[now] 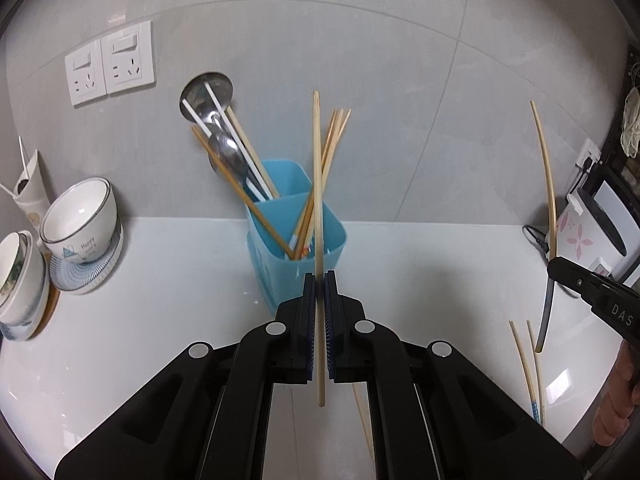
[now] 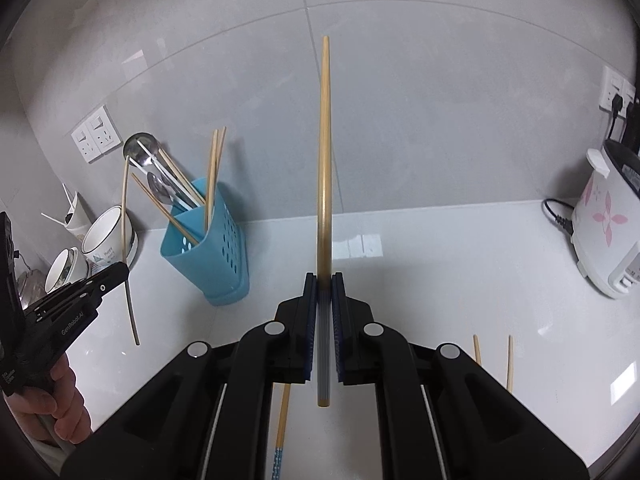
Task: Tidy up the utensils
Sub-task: 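Lift both held chopsticks upright and carry them to the blue holder, then lower the pale chopstick into the blue holder and open the left tool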
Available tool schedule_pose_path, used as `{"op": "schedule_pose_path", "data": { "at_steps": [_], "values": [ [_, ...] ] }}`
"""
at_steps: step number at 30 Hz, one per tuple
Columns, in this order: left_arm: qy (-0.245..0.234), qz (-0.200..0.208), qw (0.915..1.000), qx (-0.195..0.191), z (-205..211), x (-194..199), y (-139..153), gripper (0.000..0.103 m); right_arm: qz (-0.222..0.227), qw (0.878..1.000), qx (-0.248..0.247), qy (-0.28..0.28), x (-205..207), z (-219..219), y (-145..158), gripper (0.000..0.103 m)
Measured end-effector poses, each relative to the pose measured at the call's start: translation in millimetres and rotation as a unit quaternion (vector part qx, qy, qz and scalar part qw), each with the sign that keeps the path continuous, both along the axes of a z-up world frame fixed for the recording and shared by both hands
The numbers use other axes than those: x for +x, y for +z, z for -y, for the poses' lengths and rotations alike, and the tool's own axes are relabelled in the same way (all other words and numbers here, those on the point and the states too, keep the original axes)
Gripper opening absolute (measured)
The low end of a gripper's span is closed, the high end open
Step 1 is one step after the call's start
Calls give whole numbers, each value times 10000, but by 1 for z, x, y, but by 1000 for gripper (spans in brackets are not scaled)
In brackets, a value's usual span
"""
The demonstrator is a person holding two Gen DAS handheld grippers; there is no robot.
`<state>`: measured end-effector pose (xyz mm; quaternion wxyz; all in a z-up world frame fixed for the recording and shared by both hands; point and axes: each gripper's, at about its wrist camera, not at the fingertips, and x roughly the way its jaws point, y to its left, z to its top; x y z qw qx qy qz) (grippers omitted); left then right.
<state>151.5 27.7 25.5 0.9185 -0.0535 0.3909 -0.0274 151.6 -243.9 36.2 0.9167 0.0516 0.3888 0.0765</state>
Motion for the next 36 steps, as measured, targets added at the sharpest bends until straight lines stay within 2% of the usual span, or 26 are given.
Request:
{"op": "schedule_pose_path", "data": {
  "at_steps": [5, 20, 36],
  "values": [
    [44, 150, 9998, -138, -9, 13, 6, 3, 173, 9998, 30, 31, 11, -9, 10, 7],
    [70, 750, 9971, -102, -21, 47, 28, 3, 464, 9987, 125, 160, 45, -41, 30, 7],
    [-11, 1455, 9891, -230, -35, 85, 11, 3, 417, 9985, 211, 281, 77, -71, 24, 7]
  ]
}}
